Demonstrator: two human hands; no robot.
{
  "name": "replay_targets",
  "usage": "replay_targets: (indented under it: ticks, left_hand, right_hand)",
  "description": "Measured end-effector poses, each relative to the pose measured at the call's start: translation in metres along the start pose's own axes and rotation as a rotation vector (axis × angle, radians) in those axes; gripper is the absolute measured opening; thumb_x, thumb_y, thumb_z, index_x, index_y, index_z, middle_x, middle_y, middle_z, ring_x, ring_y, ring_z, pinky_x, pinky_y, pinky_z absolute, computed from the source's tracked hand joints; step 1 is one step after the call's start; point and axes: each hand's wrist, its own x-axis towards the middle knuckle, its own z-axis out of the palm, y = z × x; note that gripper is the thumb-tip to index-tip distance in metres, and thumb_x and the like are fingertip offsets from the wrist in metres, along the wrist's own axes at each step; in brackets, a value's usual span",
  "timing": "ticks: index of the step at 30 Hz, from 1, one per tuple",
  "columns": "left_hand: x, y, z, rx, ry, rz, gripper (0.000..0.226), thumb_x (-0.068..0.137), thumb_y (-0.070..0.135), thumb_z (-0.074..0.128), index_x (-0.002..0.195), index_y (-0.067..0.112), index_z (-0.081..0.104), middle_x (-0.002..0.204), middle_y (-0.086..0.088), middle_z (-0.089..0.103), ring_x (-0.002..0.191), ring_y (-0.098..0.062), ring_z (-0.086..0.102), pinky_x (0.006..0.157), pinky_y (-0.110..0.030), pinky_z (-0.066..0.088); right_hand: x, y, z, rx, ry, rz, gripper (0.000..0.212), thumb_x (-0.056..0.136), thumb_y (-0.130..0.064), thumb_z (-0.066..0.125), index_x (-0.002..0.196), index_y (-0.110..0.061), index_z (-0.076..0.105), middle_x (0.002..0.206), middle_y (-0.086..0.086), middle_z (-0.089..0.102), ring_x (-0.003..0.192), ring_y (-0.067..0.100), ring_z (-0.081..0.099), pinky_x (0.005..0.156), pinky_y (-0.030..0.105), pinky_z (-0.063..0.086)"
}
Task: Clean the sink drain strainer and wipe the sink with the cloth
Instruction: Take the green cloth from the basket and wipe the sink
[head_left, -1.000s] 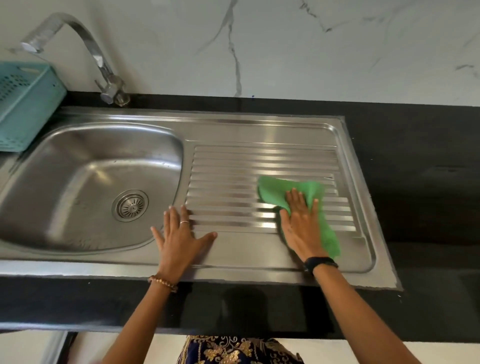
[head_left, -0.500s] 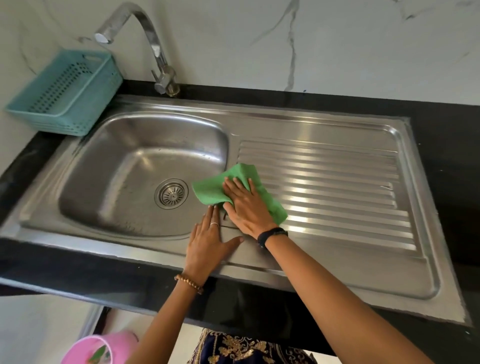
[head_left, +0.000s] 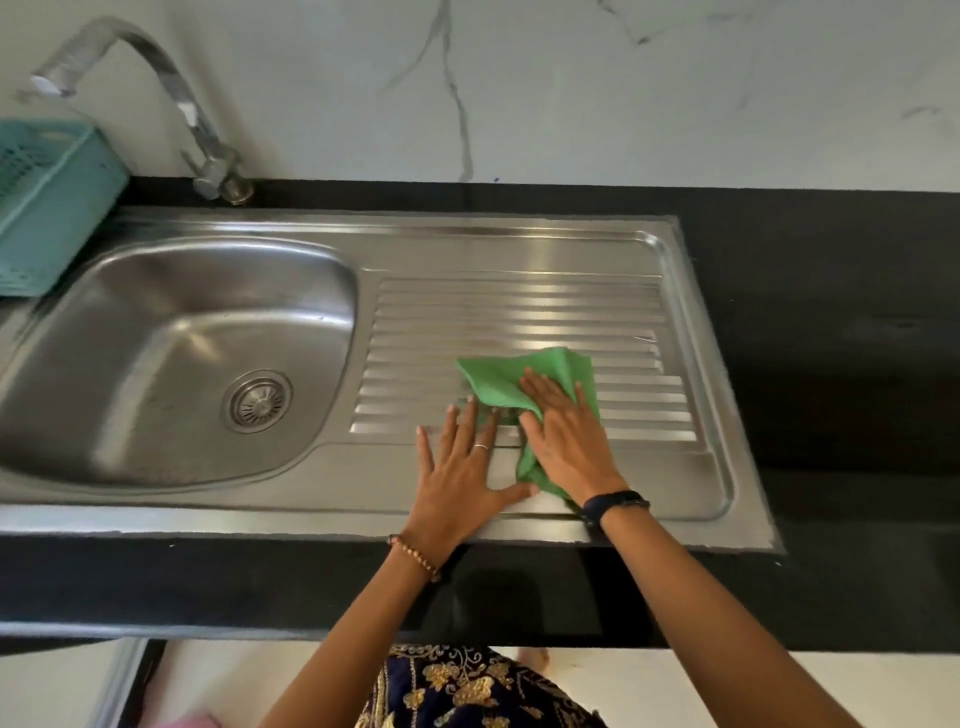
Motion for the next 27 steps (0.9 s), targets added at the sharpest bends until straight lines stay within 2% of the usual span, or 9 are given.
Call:
replay_targets:
  ticks: [2,4,8,12,17,21,25,27]
  left_hand:
    - [0.004,0.013,0.009,0.035,-0.117,0.028,0.102,0.066,0.082,0.039,0.143,0.037,-0.012,0.144,0.008,-0.032,0.134,-0.026,-0.033,0.103,-0.061,-0.022]
    - [0.006,0.015,0.012,0.08,-0.173,0.028,0.103,0.065,0.083,0.038,0.142,0.039,-0.014,0.146,0.005,-0.034,0.133,-0.035,-0.034,0.099,-0.066,-0.021]
    - [0.009,0.011,0.013,0.08,-0.205,0.034,0.104,0.066,0.081,0.041,0.141,0.04,-0.018,0.148,0.003,-0.035,0.132,-0.037,-0.036,0.099,-0.067,-0.02]
    - [0.01,0.013,0.012,0.076,-0.226,0.028,0.104,0.066,0.081,0.043,0.141,0.04,-0.017,0.135,0.008,-0.042,0.132,-0.037,-0.036,0.099,-0.067,-0.02]
    - [0.01,0.011,0.014,0.091,-0.219,0.035,0.104,0.066,0.081,0.041,0.14,0.04,-0.019,0.135,0.007,-0.043,0.131,-0.037,-0.036,0.1,-0.067,-0.019]
    - [0.01,0.002,0.014,0.08,-0.207,0.053,0.107,0.066,0.082,0.039,0.142,0.034,-0.019,0.146,0.003,-0.035,0.131,-0.031,-0.036,0.101,-0.064,-0.02]
    - [0.002,-0.024,0.002,0.012,-0.077,-0.005,0.11,0.059,0.084,0.032,0.143,0.033,-0.016,0.139,0.008,-0.036,0.127,-0.02,-0.038,0.097,-0.055,-0.028]
    - [-0.004,-0.044,-0.007,-0.014,-0.027,-0.057,0.11,0.057,0.085,0.031,0.139,0.035,-0.023,0.139,0.008,-0.036,0.128,-0.018,-0.036,0.098,-0.053,-0.026]
  right_hand:
    - [-0.013,0.029,-0.013,-0.053,0.014,0.08,0.049,0.099,-0.031,0.028,0.145,-0.015,0.025,0.156,-0.001,0.021,0.145,0.013,0.015,0.119,0.037,-0.003]
    - [-0.025,0.054,-0.027,-0.138,0.033,0.173,0.049,0.1,-0.031,0.025,0.145,-0.012,0.024,0.156,0.003,0.02,0.145,0.017,0.015,0.119,0.04,-0.002]
    - [-0.044,0.09,-0.045,-0.281,0.022,0.367,0.055,0.099,-0.032,0.023,0.146,-0.005,0.016,0.157,0.012,0.016,0.146,0.022,0.01,0.119,0.043,0.001]
    - [-0.072,0.089,-0.042,-0.282,0.014,0.409,0.058,0.099,-0.034,0.023,0.146,-0.002,0.013,0.157,0.014,0.015,0.146,0.021,0.008,0.119,0.042,0.002]
    - [-0.109,0.078,-0.026,-0.231,0.066,0.431,0.057,0.098,-0.036,0.026,0.145,-0.004,0.018,0.155,0.013,0.019,0.146,0.021,0.012,0.118,0.038,0.0]
    - [-0.086,0.08,-0.028,-0.165,0.077,0.464,0.056,0.099,-0.032,0.026,0.146,-0.004,0.015,0.156,0.013,0.016,0.146,0.021,0.01,0.118,0.04,0.001]
    - [-0.057,0.08,-0.03,-0.12,0.074,0.485,0.055,0.099,-0.029,0.025,0.146,-0.002,0.015,0.156,0.015,0.015,0.146,0.023,0.01,0.118,0.043,-0.001]
    - [-0.055,0.074,-0.027,-0.133,0.094,0.471,0.055,0.099,-0.03,0.023,0.145,-0.002,0.019,0.155,0.016,0.02,0.145,0.024,0.013,0.118,0.044,-0.001]
